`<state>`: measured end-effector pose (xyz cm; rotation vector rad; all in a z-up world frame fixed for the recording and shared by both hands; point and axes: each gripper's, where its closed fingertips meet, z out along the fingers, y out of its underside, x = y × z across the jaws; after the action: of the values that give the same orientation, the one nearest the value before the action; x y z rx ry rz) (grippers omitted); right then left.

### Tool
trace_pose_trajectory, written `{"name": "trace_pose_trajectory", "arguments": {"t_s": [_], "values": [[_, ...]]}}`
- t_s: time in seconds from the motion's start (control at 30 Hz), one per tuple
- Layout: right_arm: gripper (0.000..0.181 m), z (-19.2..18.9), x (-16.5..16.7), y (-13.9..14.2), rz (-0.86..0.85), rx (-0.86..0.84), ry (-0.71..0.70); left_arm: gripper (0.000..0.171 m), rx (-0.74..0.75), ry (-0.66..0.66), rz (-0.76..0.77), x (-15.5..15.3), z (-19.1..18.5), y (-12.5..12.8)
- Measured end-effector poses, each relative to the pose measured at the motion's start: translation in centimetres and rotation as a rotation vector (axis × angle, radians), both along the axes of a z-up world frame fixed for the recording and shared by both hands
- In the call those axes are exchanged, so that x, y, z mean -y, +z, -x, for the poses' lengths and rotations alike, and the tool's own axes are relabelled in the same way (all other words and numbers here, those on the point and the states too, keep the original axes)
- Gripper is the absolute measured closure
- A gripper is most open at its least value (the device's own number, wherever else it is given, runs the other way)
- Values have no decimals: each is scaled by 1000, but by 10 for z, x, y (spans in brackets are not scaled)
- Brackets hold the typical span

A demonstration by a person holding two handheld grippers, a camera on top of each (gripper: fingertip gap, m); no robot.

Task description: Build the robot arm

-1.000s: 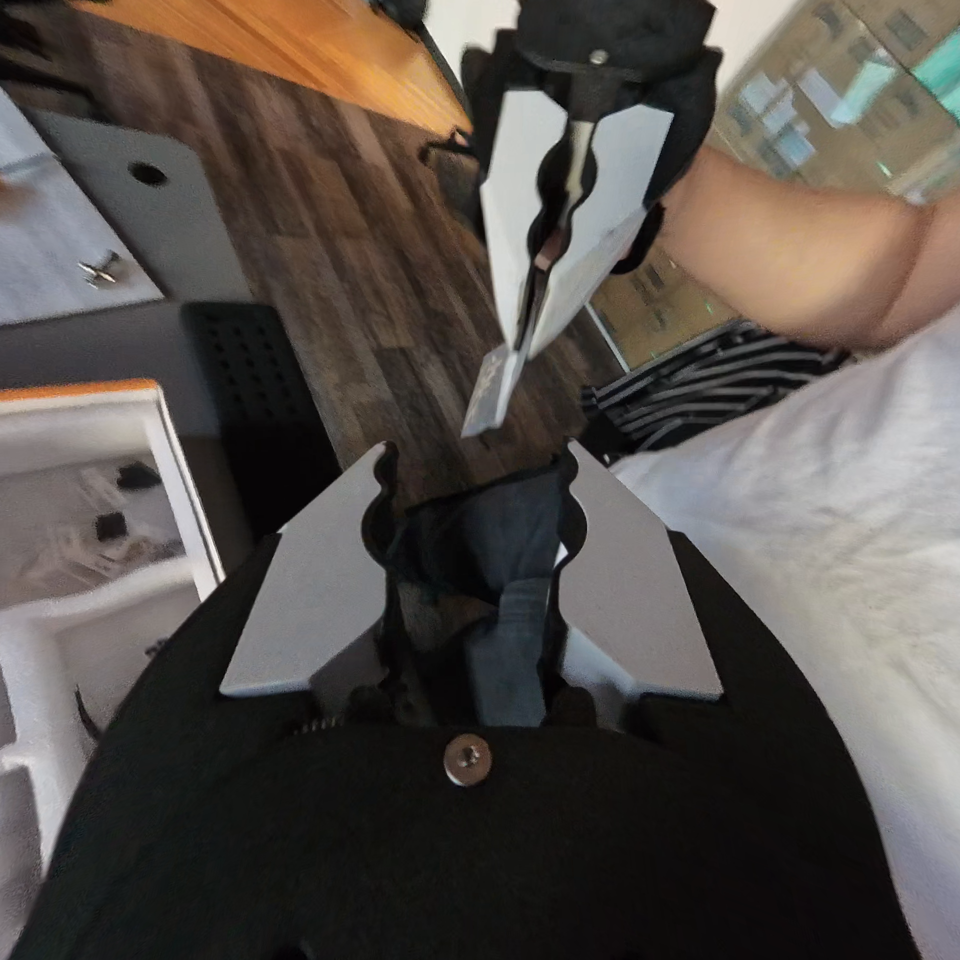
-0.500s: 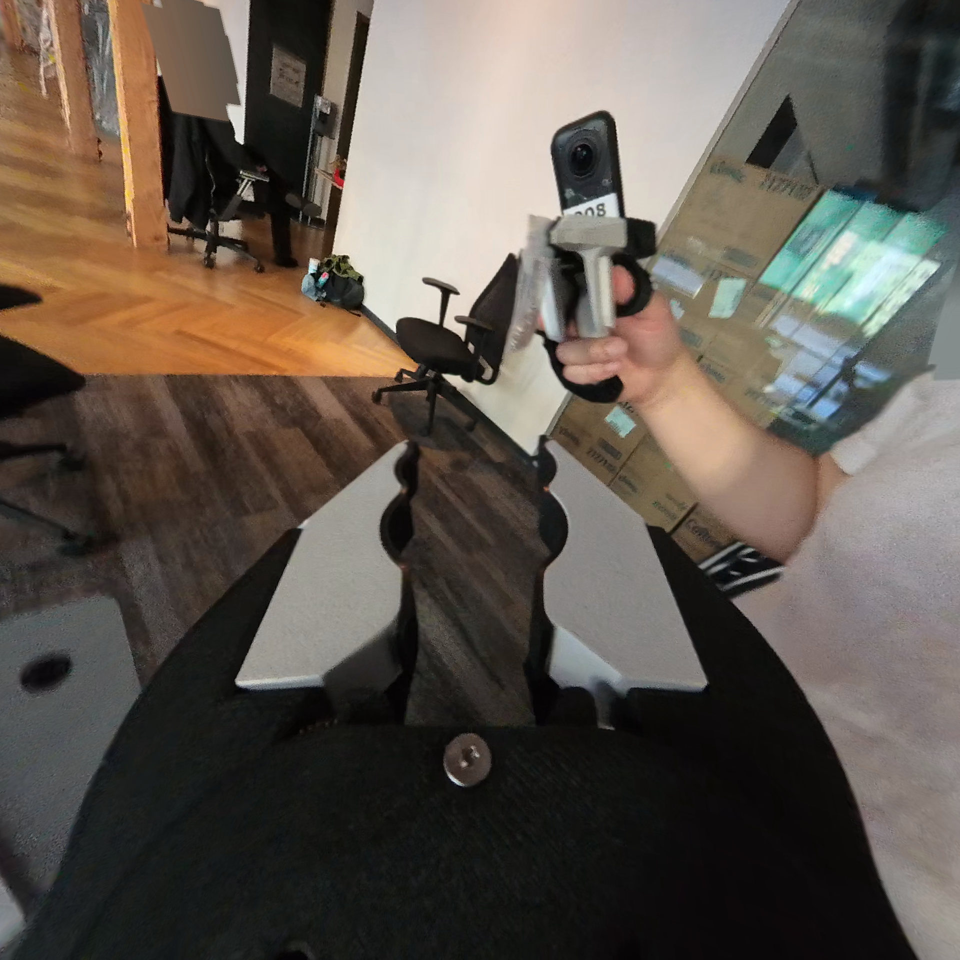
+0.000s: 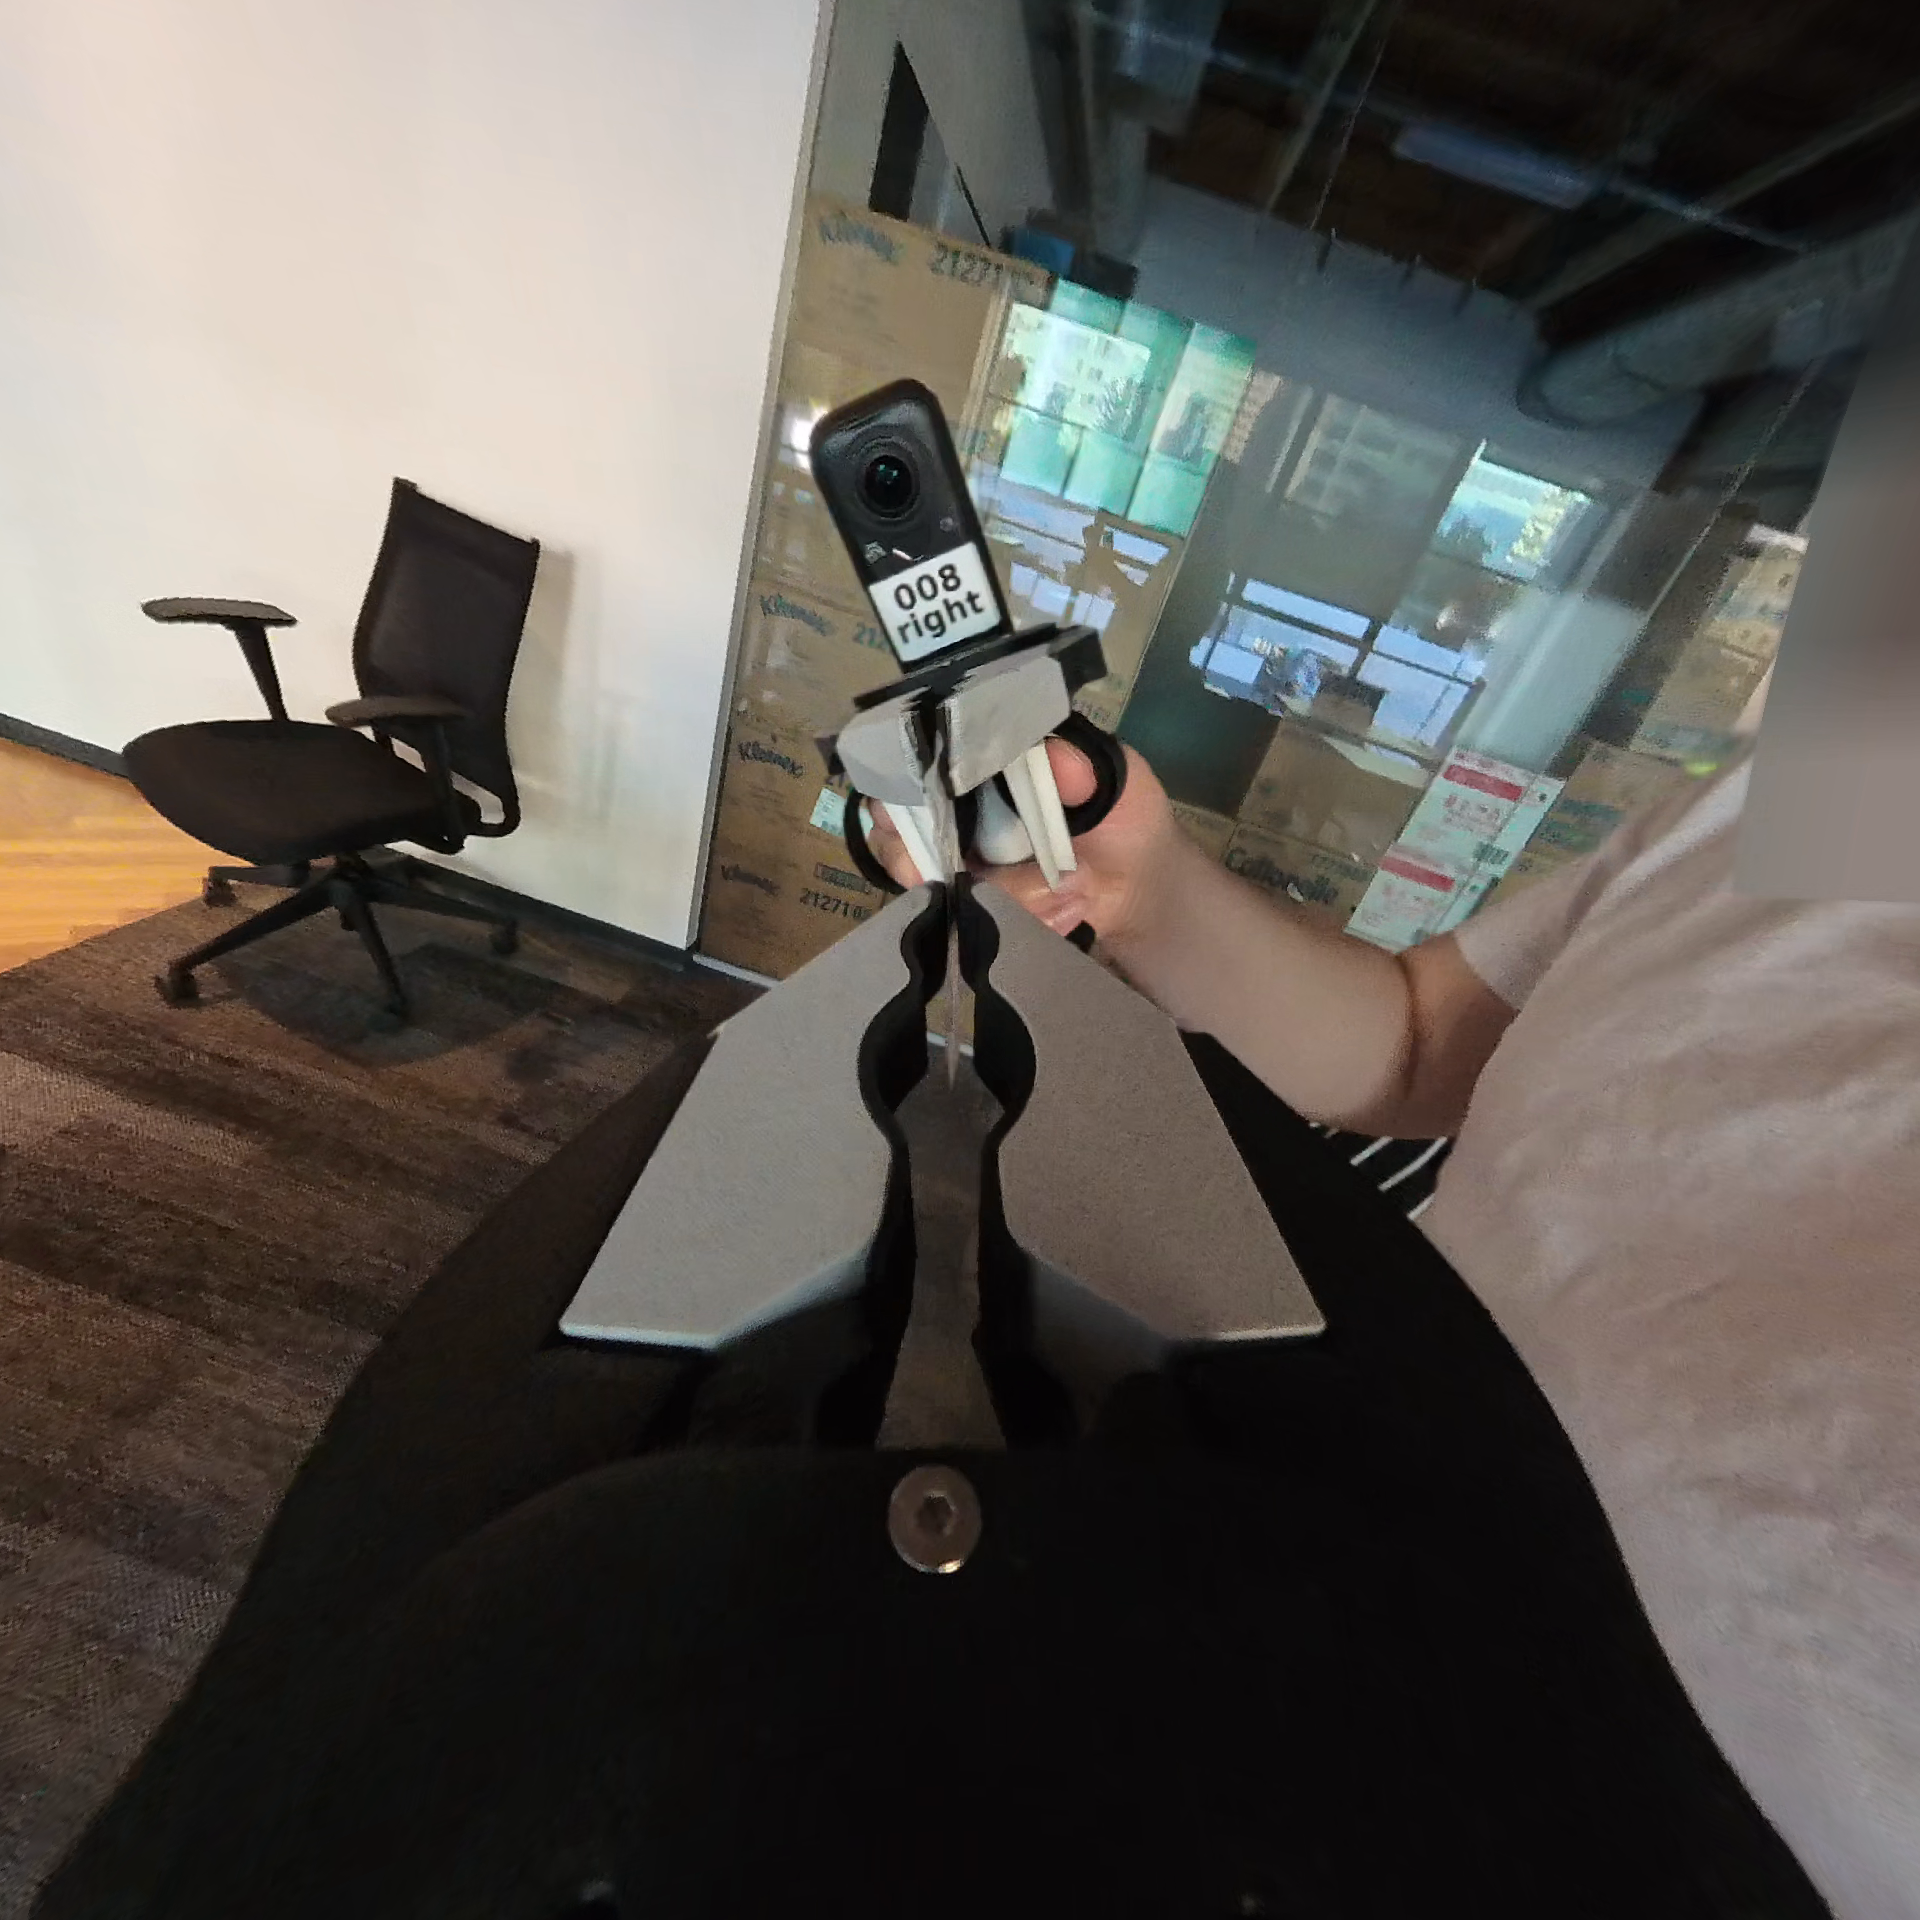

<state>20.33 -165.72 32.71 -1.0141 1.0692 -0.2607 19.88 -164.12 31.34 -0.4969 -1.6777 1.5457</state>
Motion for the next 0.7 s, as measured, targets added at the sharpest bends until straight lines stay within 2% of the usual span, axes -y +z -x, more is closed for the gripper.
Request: {"name": "trace_pose_trajectory", "arguments": {"t_s": [0.17, 0.3, 0.43, 0.57, 0.63, 0.7], "values": [[181, 6, 60, 5, -8, 21, -86, 171, -18, -91, -22, 58, 6, 7], [181, -17, 107, 6, 13, 23, -107, 171, -18, -83, -27, 102, -15, 10], [181, -65, 159, 7, 65, 46, -82, 171, -26, -28, -17, 154, -62, 12], [173, -132, 221, 3, 107, 78, -21, 171, -47, 44, 8, 212, -126, 12], [167, -170, 259, 3, 99, 85, -11, 171, -65, 75, 8, 244, -161, 14], [167, -202, 291, 9, 55, 114, 56, 171, -79, 101, -5, 277, -189, 20]]}}
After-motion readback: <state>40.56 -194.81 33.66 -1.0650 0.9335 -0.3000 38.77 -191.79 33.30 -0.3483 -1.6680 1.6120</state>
